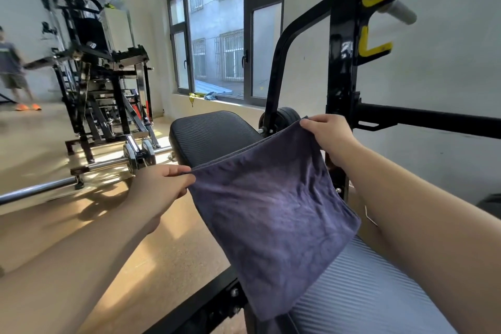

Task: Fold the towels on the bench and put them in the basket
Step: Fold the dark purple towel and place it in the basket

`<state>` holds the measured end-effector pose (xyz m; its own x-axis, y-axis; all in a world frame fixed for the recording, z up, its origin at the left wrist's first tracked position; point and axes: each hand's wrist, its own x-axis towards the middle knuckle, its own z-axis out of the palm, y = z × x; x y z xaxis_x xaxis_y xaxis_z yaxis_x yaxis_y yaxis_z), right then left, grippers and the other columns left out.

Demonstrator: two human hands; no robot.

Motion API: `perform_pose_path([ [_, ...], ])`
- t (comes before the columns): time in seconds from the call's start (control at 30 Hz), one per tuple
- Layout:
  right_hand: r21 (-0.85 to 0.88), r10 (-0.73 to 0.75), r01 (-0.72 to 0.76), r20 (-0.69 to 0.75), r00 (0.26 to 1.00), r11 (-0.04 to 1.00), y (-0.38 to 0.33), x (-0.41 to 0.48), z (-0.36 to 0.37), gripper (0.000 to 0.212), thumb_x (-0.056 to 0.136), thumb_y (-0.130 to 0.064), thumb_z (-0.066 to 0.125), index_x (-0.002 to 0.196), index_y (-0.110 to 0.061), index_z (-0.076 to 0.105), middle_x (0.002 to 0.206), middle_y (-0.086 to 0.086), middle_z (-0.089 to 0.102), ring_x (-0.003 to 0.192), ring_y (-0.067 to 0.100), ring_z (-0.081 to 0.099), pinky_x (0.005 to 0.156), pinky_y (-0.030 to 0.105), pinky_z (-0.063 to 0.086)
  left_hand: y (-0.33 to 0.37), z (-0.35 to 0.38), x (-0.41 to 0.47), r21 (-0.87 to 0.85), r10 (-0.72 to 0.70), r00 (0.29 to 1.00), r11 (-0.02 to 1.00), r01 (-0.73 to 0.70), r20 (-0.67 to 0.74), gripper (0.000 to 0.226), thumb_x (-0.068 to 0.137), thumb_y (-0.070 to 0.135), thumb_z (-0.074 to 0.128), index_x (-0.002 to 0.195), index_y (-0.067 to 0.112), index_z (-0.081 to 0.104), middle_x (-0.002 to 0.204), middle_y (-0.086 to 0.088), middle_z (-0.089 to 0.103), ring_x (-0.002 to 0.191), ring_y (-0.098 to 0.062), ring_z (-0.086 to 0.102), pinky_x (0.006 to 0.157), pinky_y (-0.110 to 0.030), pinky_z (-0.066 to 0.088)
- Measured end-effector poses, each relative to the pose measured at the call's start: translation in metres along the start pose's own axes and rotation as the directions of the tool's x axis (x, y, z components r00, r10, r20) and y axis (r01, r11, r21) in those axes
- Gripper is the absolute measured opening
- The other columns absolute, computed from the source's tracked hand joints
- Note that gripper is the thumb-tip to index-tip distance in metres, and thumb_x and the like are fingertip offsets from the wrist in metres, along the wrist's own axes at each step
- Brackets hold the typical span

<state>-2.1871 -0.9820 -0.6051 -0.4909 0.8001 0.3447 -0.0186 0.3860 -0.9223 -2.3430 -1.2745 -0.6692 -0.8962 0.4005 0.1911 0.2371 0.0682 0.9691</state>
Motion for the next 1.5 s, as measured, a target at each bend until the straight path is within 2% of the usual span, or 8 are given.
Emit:
perform_pose_path([
  [0.3, 0.123, 0.009, -0.006, -0.018, 1.000, 0.992, -0.055, -0.054, -0.048, 0.013, 0.087, -0.026, 0.077, 0.093, -0.015, 0.078, 0.098, 0.011, 0.077, 0.098, 0.033, 0.073, 0.090, 0.052, 0.060, 0.044, -0.025, -0.057, -0.033, 0.029, 0.985, 0.999, -0.024, 0.172, 0.017, 0.083, 0.000, 0.076, 0.096, 0.011, 0.075, 0.099, -0.011, 0.075, 0.098, -0.027, 0.071, 0.090, -0.044, 0.059],
  [0.6, 0.140, -0.028, 0.030, -0.015, 0.999, 0.990, -0.099, -0.111, -0.094, 0.008, 0.090, -0.019, 0.076, 0.094, -0.013, 0.076, 0.099, 0.014, 0.075, 0.091, 0.030, 0.073, 0.072, 0.036, 0.060, 0.073, -0.048, -0.104, 0.019, 0.101, 0.965, 0.994, -0.109, 0.242, 0.017, 0.080, -0.002, 0.078, 0.085, 0.015, 0.078, 0.083, -0.006, 0.078, 0.089, -0.025, 0.071, 0.086, -0.039, 0.059],
  [0.83, 0.177, -0.024, 0.028, -0.025, 0.999, 0.984, -0.118, -0.155, -0.115, 0.019, 0.088, -0.015, 0.075, 0.105, -0.006, 0.073, 0.106, 0.018, 0.074, 0.096, 0.032, 0.072, 0.080, 0.041, 0.060, 0.098, -0.069, -0.146, 0.011, 0.138, 0.976, 0.990, -0.141, 0.169, 0.012, 0.085, 0.008, 0.077, 0.092, 0.018, 0.077, 0.083, -0.002, 0.073, 0.077, -0.015, 0.063, 0.039, -0.009, 0.038],
  [1.07, 0.240, -0.039, 0.043, -0.022, 0.999, 0.970, -0.121, -0.209, -0.123, 0.019, 0.091, -0.012, 0.074, 0.109, -0.005, 0.074, 0.107, 0.015, 0.074, 0.096, 0.028, 0.071, 0.078, 0.034, 0.060, 0.102, -0.096, -0.184, 0.015, 0.202, 0.974, 0.979, -0.205, 0.097, 0.013, 0.089, 0.006, 0.074, 0.101, 0.012, 0.076, 0.080, -0.001, 0.071, 0.065, -0.009, 0.061, 0.041, -0.011, 0.042],
  [1.2, 0.240, -0.035, 0.034, 0.000, 0.999, 0.970, -0.112, -0.238, -0.122, 0.013, 0.091, -0.009, 0.073, 0.103, -0.007, 0.076, 0.101, 0.013, 0.074, 0.089, 0.025, 0.071, 0.078, 0.035, 0.060, 0.091, -0.109, -0.199, 0.038, 0.173, 0.982, 0.984, -0.176, 0.075, 0.012, 0.088, 0.009, 0.074, 0.097, 0.017, 0.074, 0.080, 0.000, 0.072, 0.051, -0.004, 0.058, 0.054, -0.028, 0.052],
  [1.27, 0.207, -0.039, 0.037, 0.007, 0.999, 0.978, -0.104, -0.250, -0.121, 0.012, 0.091, -0.010, 0.073, 0.102, -0.012, 0.077, 0.099, 0.010, 0.074, 0.087, 0.023, 0.069, 0.077, 0.034, 0.060, 0.084, -0.113, -0.204, 0.035, 0.170, 0.983, 0.984, -0.173, 0.074, 0.016, 0.089, 0.011, 0.074, 0.102, 0.021, 0.074, 0.090, 0.000, 0.074, 0.053, -0.006, 0.058, 0.063, -0.036, 0.053],
  [1.4, 0.016, -0.022, 0.021, 0.037, 0.999, 1.000, -0.087, -0.267, -0.115, 0.021, 0.091, -0.019, 0.073, 0.111, -0.022, 0.075, 0.096, 0.001, 0.072, 0.076, 0.014, 0.060, 0.057, 0.025, 0.044, 0.068, -0.121, -0.214, -0.019, 0.121, 0.991, 0.993, -0.120, 0.059, 0.015, 0.092, 0.009, 0.069, 0.102, 0.018, 0.075, 0.092, -0.002, 0.073, 0.062, -0.011, 0.064, 0.053, -0.027, 0.055],
  [1.5, -0.046, 0.012, -0.009, 0.067, 0.998, 0.999, -0.073, -0.278, -0.106, 0.007, 0.090, -0.020, 0.073, 0.092, -0.023, 0.079, 0.083, 0.001, 0.073, 0.070, 0.014, 0.059, 0.058, 0.029, 0.041, 0.053, -0.126, -0.218, -0.026, 0.120, 0.992, 0.993, -0.119, 0.042, 0.016, 0.094, 0.007, 0.066, 0.098, 0.020, 0.075, 0.095, -0.004, 0.071, 0.074, -0.019, 0.067, 0.059, -0.024, 0.055],
])
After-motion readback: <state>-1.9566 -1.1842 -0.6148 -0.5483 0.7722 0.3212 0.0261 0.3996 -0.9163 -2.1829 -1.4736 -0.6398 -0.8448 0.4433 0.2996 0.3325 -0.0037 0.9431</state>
